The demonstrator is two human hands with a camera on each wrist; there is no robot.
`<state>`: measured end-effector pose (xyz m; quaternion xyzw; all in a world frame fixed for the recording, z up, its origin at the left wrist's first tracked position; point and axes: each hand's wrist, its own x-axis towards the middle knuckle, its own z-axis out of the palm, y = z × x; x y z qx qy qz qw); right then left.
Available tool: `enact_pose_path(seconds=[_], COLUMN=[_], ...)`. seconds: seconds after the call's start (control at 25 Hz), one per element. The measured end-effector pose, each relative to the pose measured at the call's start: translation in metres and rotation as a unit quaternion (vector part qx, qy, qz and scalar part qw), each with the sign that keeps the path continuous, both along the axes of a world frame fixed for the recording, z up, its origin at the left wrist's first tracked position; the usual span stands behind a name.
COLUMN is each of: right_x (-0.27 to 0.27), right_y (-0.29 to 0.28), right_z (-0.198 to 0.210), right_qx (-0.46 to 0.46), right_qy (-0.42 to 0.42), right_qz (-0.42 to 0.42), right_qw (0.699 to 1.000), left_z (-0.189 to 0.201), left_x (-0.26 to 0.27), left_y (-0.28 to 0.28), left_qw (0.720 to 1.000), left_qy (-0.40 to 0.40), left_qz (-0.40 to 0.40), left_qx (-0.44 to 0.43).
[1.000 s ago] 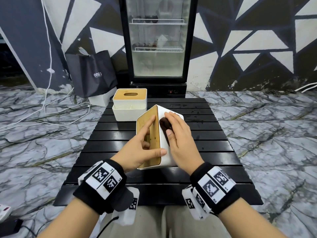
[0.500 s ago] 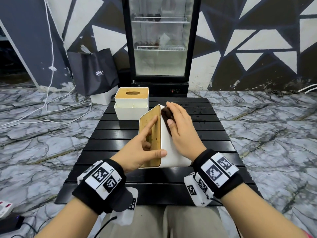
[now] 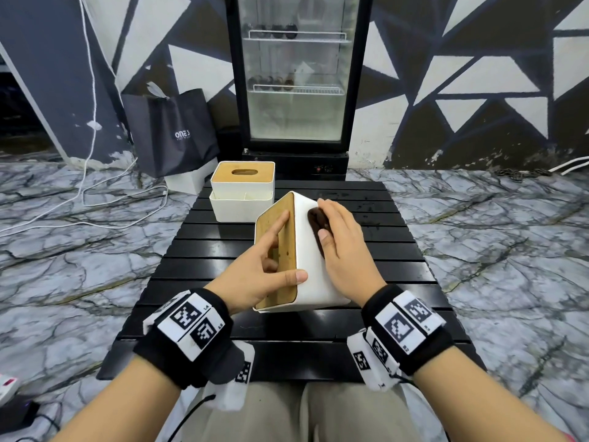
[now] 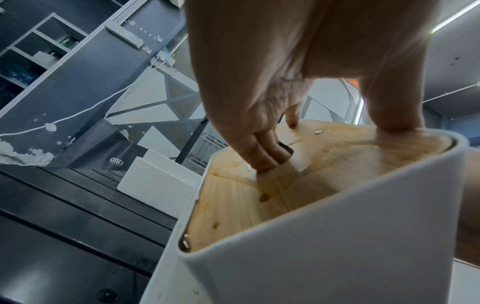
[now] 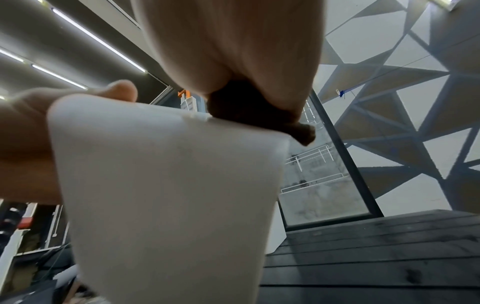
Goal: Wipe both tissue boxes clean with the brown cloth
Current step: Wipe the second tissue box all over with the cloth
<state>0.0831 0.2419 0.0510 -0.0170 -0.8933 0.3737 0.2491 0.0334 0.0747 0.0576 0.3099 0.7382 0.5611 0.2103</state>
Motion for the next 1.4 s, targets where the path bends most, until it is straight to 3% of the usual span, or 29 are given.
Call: enact_pose_path(seconds=[0.24,0.48,0.68,0.84,1.08,1.4], right_x=[0.037,0.042,0.04,0.04,0.036,0.01], right_y=[-0.019,-0.036,-0.035,-0.042,-0.028,-0.023], right_z=[-0.029,-0.031,-0.031,-0.028,-0.022,0.002], right_qx=[0.018,-0.003,-0.031,-0.007,-0.019,0.015], right_qy=[0.011,0.032,0.027,0.034,0.001,0.031], right_qz=[0.001,0.028,0.0,0.037,0.018,0.034], right_qw=[1.0,0.999,0.999,0.999,1.0,0.999], left_z=[-0.005,-0.008,-0.008,-0.009,-0.008,-0.009], left_x=[-0.007,-0.008,-0.002,-0.004,-0.003,0.016], left_y=[-0.005,-0.005,-0.005,-0.006,-0.007,-0.007], left_qw=[0.999,0.998,0.996,0.997,0.998,0.999], left_qy=[0.014,0.006,-0.002,-0.002,0.004,0.034], left_qz=[0.042,0.057,0.09,0.076,0.064,-0.006], left_qx=[0.004,0.011,0.022,0.027,0.016,0.024])
